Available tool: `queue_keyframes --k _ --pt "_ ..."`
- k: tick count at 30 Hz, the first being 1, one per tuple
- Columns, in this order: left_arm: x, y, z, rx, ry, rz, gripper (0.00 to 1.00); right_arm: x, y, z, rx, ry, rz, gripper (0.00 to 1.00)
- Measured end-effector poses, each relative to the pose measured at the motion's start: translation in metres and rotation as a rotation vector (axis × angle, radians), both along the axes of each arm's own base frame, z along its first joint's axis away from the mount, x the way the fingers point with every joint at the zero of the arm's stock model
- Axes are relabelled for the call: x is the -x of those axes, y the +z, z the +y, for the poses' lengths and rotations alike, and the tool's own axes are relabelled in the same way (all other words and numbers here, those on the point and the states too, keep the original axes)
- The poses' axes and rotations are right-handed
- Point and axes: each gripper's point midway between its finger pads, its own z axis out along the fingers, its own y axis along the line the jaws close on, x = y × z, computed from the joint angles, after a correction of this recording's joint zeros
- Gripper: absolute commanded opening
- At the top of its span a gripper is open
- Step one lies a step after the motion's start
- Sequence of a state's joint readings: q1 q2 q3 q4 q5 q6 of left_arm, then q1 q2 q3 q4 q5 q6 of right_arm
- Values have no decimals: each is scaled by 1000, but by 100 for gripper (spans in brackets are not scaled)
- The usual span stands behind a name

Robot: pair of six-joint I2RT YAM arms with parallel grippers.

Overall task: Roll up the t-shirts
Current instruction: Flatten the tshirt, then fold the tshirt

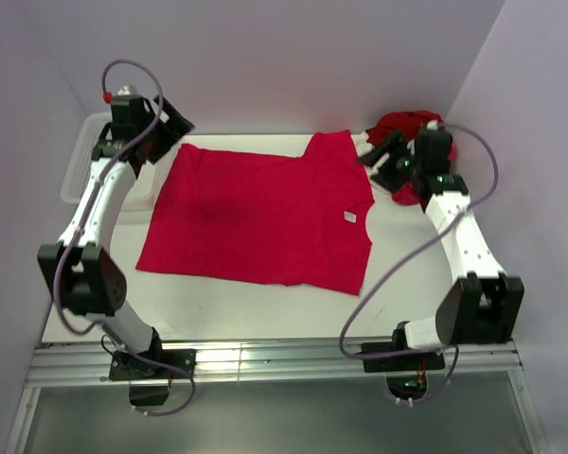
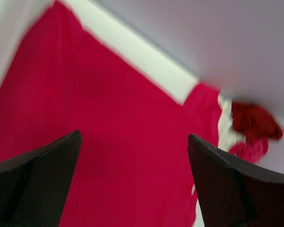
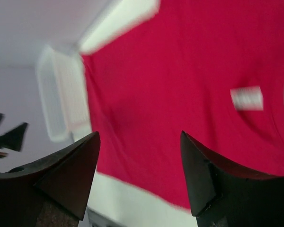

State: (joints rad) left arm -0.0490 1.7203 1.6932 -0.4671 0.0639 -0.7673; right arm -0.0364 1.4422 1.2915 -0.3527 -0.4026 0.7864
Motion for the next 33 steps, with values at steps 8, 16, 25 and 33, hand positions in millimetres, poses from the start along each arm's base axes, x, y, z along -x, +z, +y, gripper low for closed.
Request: queue_keyframes --k 8,16,25,33 --pt "134 -54 -127 27 -307 168 97 152 -112 3 86 40 371 53" --pt "234 -106 -197 44 -502 331 95 240 -154 3 105 37 488 48" --pt "238 -121 -167 44 -384 391 96 259 -187 6 99 49 603 50" --pt "228 -127 -48 47 -52 382 94 246 -201 5 95 13 644 48"
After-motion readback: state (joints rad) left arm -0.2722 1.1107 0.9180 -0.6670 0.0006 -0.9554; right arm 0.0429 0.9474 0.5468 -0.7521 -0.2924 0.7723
